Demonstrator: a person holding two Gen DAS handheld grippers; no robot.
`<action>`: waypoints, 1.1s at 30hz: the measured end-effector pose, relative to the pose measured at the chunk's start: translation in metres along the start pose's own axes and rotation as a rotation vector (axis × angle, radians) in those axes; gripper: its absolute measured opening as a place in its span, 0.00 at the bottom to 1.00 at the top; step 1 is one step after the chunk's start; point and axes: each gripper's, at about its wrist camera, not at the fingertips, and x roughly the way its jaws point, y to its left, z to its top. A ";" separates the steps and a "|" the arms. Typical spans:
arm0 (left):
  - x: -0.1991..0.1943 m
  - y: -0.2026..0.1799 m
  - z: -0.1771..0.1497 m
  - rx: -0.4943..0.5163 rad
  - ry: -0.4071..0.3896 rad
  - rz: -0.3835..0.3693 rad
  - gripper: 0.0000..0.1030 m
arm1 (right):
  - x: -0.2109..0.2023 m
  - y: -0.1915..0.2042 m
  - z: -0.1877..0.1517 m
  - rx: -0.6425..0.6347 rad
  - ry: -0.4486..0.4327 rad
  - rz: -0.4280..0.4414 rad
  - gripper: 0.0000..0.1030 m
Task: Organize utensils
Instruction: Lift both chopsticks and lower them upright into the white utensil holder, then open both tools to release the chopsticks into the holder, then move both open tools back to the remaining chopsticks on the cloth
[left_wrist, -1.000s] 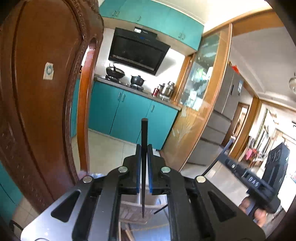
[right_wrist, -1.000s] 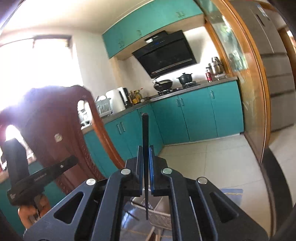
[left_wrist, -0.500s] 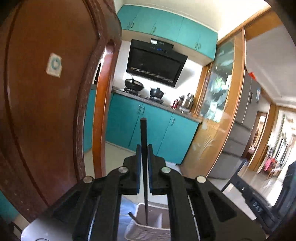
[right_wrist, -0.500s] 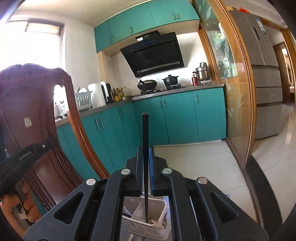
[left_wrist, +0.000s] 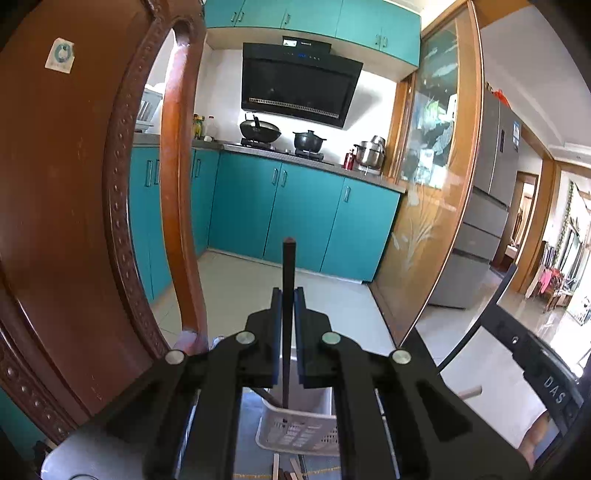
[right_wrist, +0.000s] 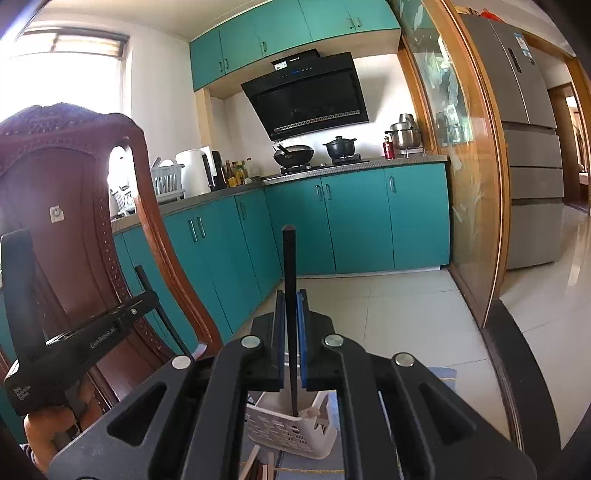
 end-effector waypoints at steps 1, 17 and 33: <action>0.001 -0.001 -0.002 0.004 0.005 0.000 0.07 | -0.001 0.000 0.000 -0.003 0.002 0.000 0.06; -0.049 0.011 -0.033 0.032 -0.072 -0.003 0.10 | -0.044 0.038 -0.053 -0.187 0.175 0.263 0.11; 0.044 0.059 -0.144 -0.053 0.494 -0.038 0.26 | 0.097 0.034 -0.213 -0.082 0.770 0.115 0.13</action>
